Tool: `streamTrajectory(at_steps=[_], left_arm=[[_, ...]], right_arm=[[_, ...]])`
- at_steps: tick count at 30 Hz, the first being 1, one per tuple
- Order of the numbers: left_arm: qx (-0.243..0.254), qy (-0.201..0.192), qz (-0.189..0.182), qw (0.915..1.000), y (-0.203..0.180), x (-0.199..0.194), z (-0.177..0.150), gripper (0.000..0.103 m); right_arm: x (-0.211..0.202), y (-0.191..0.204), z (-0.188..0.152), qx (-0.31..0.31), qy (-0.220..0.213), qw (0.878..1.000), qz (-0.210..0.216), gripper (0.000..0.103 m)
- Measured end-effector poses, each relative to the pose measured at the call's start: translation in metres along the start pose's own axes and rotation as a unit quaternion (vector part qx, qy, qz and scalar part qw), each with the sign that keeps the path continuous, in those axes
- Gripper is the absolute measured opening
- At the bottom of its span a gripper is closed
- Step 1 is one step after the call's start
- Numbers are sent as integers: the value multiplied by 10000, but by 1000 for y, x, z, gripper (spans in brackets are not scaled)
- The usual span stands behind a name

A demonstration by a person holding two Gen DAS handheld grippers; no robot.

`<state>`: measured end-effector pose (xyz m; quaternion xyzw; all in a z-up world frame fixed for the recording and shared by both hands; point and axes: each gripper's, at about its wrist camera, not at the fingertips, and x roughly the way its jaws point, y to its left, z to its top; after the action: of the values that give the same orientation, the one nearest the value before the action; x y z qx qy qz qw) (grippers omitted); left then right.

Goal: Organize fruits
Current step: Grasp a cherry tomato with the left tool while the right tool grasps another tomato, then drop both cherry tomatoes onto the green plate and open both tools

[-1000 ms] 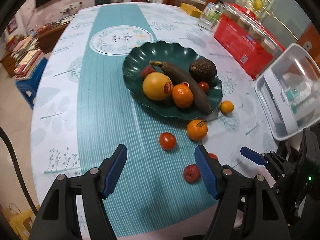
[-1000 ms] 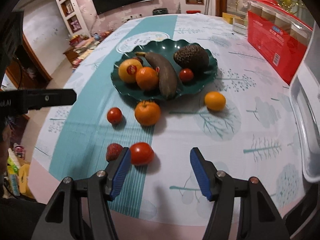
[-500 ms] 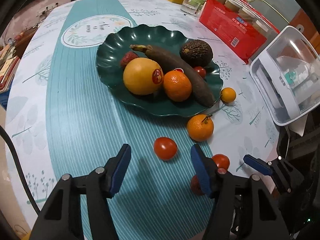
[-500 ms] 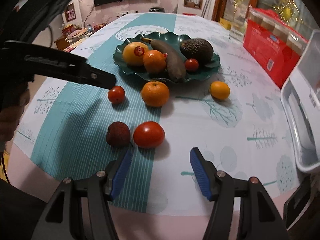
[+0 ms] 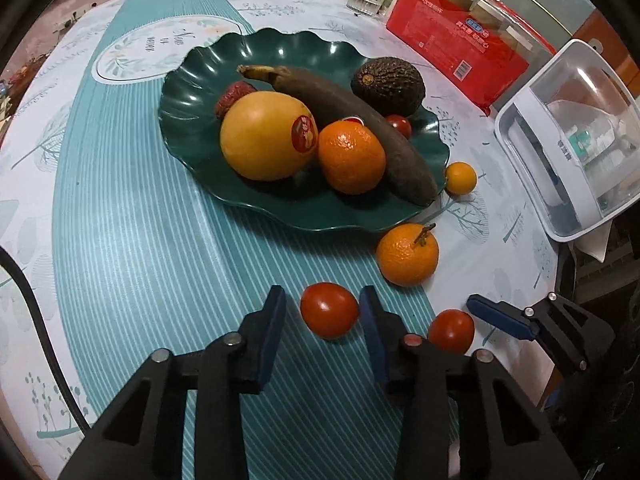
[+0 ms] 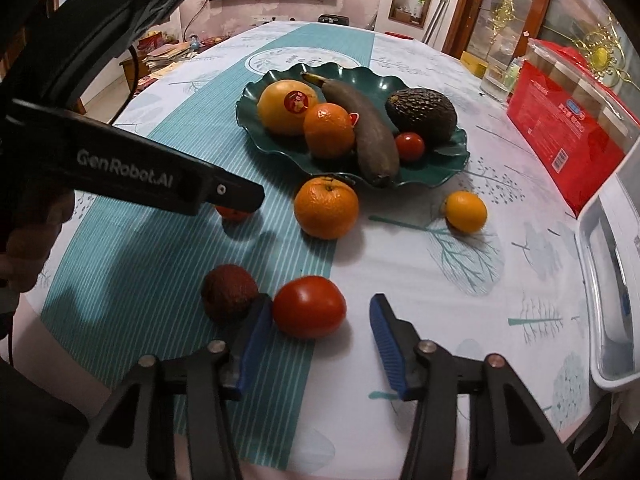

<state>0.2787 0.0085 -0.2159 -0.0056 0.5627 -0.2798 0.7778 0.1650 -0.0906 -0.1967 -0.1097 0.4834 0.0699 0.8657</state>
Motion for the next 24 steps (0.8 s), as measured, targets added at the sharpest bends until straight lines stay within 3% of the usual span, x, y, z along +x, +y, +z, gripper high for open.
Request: streamTrajectory(at_steps=[3,12,24], left_arm=[[45,-14,-21,10000,-2,3,1,32],[70,-115,24,9999,-3,-2,0,28],[-288,-406,307,9983,12,-45,-4,28]], right_arm=[[3,2,2,-34,45,10000,71,38],[4,-4,9,252,166,9993,214,38],[-10,-18,18,509,70,9984,254,38]])
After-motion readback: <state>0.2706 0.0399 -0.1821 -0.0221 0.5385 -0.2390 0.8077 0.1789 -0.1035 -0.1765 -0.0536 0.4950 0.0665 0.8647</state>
